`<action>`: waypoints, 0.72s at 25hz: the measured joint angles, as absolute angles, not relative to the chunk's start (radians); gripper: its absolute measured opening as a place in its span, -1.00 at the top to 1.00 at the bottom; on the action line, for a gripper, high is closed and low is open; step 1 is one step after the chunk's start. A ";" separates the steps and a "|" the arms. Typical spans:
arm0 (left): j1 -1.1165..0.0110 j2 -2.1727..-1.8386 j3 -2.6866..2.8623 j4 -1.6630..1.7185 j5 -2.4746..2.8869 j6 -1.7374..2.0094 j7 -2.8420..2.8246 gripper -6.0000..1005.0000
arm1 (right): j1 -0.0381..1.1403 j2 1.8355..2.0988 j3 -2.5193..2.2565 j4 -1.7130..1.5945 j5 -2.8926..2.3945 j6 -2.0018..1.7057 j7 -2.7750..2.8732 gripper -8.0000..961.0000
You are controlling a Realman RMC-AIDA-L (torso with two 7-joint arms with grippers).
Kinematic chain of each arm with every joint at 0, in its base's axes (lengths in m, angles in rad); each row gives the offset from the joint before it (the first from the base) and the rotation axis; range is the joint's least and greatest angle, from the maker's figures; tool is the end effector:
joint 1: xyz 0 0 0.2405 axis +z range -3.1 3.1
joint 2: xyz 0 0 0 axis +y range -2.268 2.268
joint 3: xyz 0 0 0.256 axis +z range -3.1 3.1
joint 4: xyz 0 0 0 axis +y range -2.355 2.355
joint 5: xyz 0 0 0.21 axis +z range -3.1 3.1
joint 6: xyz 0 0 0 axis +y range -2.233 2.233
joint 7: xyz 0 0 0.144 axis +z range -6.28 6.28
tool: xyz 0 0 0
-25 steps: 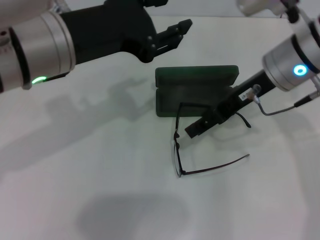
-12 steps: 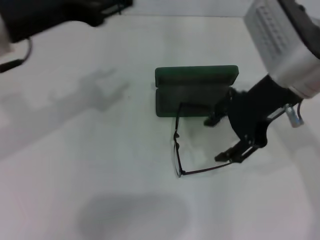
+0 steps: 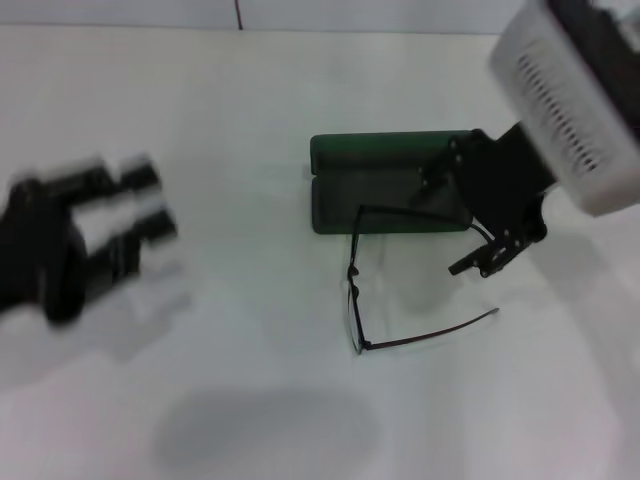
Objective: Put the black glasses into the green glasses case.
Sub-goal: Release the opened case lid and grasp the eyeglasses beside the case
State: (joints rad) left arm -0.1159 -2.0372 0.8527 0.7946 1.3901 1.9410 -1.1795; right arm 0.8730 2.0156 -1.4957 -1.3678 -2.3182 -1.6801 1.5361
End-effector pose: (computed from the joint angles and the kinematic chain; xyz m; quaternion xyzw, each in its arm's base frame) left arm -0.2823 0.2186 0.0707 -0.8693 -0.1015 -0.4464 0.1865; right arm 0.0646 0.3542 -0.0105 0.9306 0.3287 0.1604 0.0157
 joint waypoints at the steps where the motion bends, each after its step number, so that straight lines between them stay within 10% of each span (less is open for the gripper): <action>1: -0.118 -2.029 0.852 0.729 1.406 1.964 -1.112 -0.07 | 0.891 2.016 -1.526 -1.366 -2.335 -1.680 1.528 -0.54; 8: -0.081 -2.070 0.847 0.611 1.539 1.976 -0.933 0.30 | 0.960 2.023 -1.695 -1.373 -2.401 -1.640 1.459 -0.53; 18: -0.082 -2.088 0.852 0.435 1.614 1.917 -0.765 0.33 | 1.040 2.027 -1.872 -1.360 -2.406 -1.619 1.419 -0.53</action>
State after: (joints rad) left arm -0.0824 -2.0878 0.8522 0.4351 1.6138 1.9173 -0.7655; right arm 1.0399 2.0275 -1.8720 -1.3601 -2.4060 -1.6186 1.4186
